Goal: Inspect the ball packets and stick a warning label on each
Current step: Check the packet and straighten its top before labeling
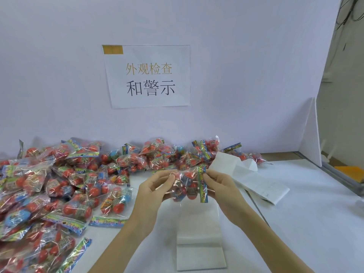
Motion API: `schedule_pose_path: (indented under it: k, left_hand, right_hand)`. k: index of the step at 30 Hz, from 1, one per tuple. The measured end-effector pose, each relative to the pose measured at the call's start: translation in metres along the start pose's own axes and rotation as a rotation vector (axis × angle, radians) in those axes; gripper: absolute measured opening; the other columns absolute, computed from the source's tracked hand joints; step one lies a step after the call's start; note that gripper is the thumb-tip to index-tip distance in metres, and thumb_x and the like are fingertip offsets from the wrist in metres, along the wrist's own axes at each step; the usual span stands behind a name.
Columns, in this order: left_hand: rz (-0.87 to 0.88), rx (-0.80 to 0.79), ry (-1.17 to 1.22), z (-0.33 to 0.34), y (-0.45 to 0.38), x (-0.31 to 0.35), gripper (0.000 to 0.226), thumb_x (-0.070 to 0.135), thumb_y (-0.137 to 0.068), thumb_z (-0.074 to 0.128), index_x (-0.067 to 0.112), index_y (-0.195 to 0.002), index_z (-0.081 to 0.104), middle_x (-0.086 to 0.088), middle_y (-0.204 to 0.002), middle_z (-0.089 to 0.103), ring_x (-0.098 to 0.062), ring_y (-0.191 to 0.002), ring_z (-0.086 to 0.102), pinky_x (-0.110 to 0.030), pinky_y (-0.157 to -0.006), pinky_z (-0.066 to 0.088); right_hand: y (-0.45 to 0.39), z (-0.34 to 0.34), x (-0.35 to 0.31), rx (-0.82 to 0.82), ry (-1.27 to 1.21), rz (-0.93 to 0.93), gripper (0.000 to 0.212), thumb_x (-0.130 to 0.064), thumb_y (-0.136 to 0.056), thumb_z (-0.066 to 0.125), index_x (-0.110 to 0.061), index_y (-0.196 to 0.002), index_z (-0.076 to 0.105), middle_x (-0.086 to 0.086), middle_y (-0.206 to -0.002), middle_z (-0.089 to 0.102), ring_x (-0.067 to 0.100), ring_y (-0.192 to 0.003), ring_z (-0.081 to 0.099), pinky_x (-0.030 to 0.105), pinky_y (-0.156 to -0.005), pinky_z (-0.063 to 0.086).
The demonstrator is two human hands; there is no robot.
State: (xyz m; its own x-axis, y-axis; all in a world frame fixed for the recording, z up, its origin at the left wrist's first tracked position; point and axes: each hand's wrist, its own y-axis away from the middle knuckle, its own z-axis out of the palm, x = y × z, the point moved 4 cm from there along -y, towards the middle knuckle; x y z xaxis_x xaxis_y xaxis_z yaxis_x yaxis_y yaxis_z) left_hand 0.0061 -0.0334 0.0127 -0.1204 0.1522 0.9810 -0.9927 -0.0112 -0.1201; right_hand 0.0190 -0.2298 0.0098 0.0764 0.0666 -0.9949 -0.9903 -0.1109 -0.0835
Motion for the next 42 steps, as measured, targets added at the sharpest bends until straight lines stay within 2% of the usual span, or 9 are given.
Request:
schedule_pose_path:
  k: [6,12,17,21,25,28,32,38,42]
  left_hand:
    - [-0.033,-0.008,-0.016,0.0,0.0,-0.001,0.015,0.012,-0.098,0.068,0.012,-0.109,0.078,-0.011,-0.105,0.079,-0.028,-0.097,0.075,-0.031,-0.078,0.061]
    - [-0.064,-0.017,0.024,0.002,0.0,-0.006,0.02,0.021,-0.09,0.074,0.009,-0.103,0.082,-0.014,-0.101,0.079,-0.024,-0.09,0.074,-0.025,-0.077,0.06]
    - [-0.196,0.027,0.271,0.005,-0.001,-0.012,0.024,0.023,-0.082,0.077,0.008,-0.1,0.083,-0.014,-0.102,0.079,-0.019,-0.082,0.073,-0.025,-0.073,0.061]
    - [-0.279,0.103,0.349,0.005,0.002,-0.024,0.021,0.024,-0.08,0.078,0.009,-0.092,0.084,-0.01,-0.096,0.079,-0.017,-0.073,0.074,-0.025,-0.063,0.06]
    - [-0.28,0.102,0.379,0.003,-0.002,-0.029,0.02,0.014,-0.096,0.067,0.001,-0.105,0.078,-0.016,-0.105,0.078,-0.023,-0.088,0.075,-0.033,-0.075,0.062]
    - [-0.241,-0.005,0.291,0.006,-0.003,-0.023,0.026,0.01,-0.097,0.054,0.003,-0.102,0.079,-0.021,-0.108,0.076,-0.027,-0.092,0.073,-0.039,-0.079,0.063]
    - [-0.166,-0.106,0.101,0.013,0.004,-0.012,0.027,0.037,-0.1,0.065,0.015,-0.107,0.08,-0.011,-0.105,0.078,-0.021,-0.086,0.075,-0.029,-0.071,0.059]
    - [-0.061,-0.064,-0.069,0.006,0.001,-0.012,0.007,0.013,-0.095,0.073,0.01,-0.102,0.072,-0.011,-0.103,0.077,-0.026,-0.093,0.074,-0.034,-0.077,0.059]
    - [-0.034,-0.107,-0.083,0.009,0.002,-0.006,0.02,0.011,-0.094,0.074,0.003,-0.086,0.057,-0.016,-0.107,0.077,-0.031,-0.097,0.073,-0.036,-0.079,0.062]
  right_hand:
    - [0.004,0.007,-0.005,0.055,0.201,-0.106,0.037,-0.054,-0.092,0.059,-0.023,-0.098,0.078,-0.004,-0.093,0.08,0.011,-0.091,0.076,0.02,-0.075,0.059]
    - [0.005,0.001,-0.007,0.156,0.29,-0.247,0.024,-0.025,-0.102,0.064,-0.014,-0.092,0.082,0.001,-0.084,0.079,0.024,-0.083,0.075,0.033,-0.078,0.063]
    - [0.005,0.011,0.0,0.025,-0.202,0.033,0.029,-0.031,-0.103,0.062,-0.011,-0.102,0.083,0.009,-0.106,0.08,0.017,-0.092,0.073,0.029,-0.085,0.059]
    - [0.006,0.013,-0.004,0.034,0.021,-0.047,0.024,-0.033,-0.105,0.06,-0.021,-0.118,0.076,0.0,-0.106,0.08,0.022,-0.102,0.075,0.023,-0.083,0.059]
    - [0.004,0.012,0.003,0.013,0.166,0.035,0.027,-0.029,-0.096,0.074,-0.026,-0.122,0.064,0.001,-0.106,0.079,0.018,-0.092,0.077,0.033,-0.085,0.063]
    - [0.004,0.008,-0.001,0.045,0.162,-0.003,0.015,-0.031,-0.098,0.072,-0.03,-0.112,0.067,-0.001,-0.099,0.08,0.016,-0.086,0.076,0.029,-0.075,0.06]
    - [0.004,0.004,-0.005,-0.099,0.196,-0.002,0.018,-0.041,-0.096,0.074,-0.031,-0.111,0.071,0.008,-0.099,0.079,0.033,-0.095,0.073,0.042,-0.085,0.059]
    - [0.006,0.0,-0.008,-0.066,0.183,-0.012,0.026,-0.038,-0.104,0.06,-0.02,-0.103,0.079,0.005,-0.1,0.08,0.021,-0.091,0.076,0.035,-0.088,0.058]
    - [0.006,-0.001,-0.006,0.03,-0.022,0.055,0.023,-0.028,-0.1,0.067,-0.011,-0.099,0.083,0.013,-0.1,0.079,0.017,-0.08,0.072,0.025,-0.07,0.058]
